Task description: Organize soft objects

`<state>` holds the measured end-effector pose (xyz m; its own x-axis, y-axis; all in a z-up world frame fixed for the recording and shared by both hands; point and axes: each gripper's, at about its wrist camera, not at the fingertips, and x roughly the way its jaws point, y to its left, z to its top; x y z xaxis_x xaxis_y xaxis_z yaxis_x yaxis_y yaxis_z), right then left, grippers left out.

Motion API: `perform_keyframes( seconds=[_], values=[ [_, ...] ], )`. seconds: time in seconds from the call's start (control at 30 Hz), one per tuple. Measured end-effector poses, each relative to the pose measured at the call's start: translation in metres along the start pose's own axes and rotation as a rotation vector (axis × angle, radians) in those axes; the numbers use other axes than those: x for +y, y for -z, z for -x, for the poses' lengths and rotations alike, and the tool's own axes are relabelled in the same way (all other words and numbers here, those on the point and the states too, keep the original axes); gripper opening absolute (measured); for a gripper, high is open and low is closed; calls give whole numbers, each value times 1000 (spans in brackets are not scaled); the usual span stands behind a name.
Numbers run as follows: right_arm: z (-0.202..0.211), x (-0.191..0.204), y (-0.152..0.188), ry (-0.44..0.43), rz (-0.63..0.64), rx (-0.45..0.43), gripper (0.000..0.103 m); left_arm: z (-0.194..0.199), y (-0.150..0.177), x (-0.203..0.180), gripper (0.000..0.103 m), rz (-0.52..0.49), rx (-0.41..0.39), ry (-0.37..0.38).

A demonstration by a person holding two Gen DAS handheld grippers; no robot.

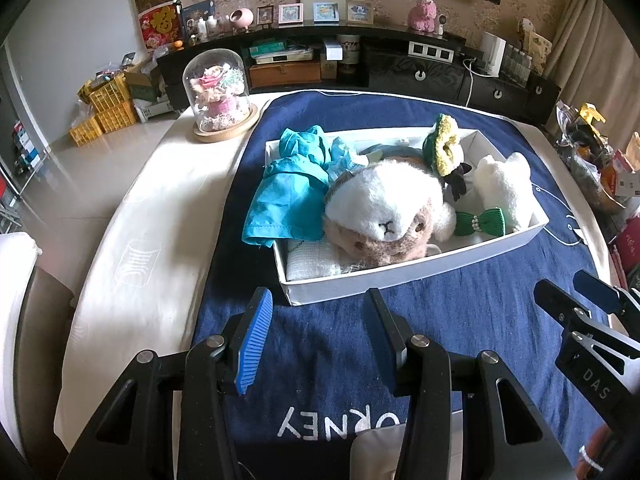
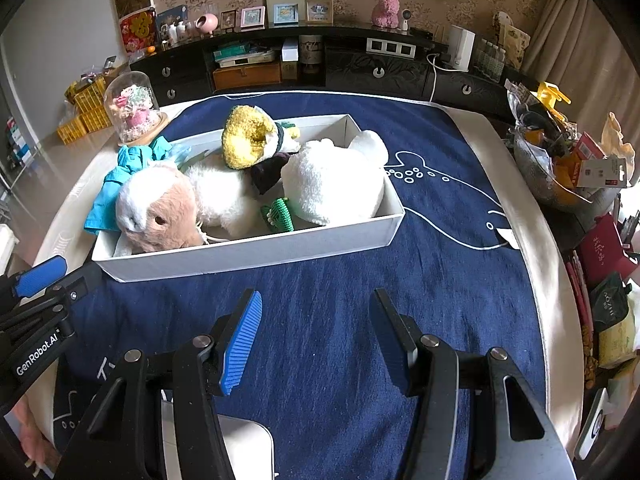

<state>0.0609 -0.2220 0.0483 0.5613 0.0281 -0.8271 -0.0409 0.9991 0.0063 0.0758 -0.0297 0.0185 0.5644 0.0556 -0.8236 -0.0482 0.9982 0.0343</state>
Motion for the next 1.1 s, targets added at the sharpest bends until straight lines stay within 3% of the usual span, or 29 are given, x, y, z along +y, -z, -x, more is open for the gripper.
perform_keyframes(
  seconds=[1.1],
  values=[
    [0,0,0,2,2,0,103,0,1,3,47,12,5,-14]
  ],
)
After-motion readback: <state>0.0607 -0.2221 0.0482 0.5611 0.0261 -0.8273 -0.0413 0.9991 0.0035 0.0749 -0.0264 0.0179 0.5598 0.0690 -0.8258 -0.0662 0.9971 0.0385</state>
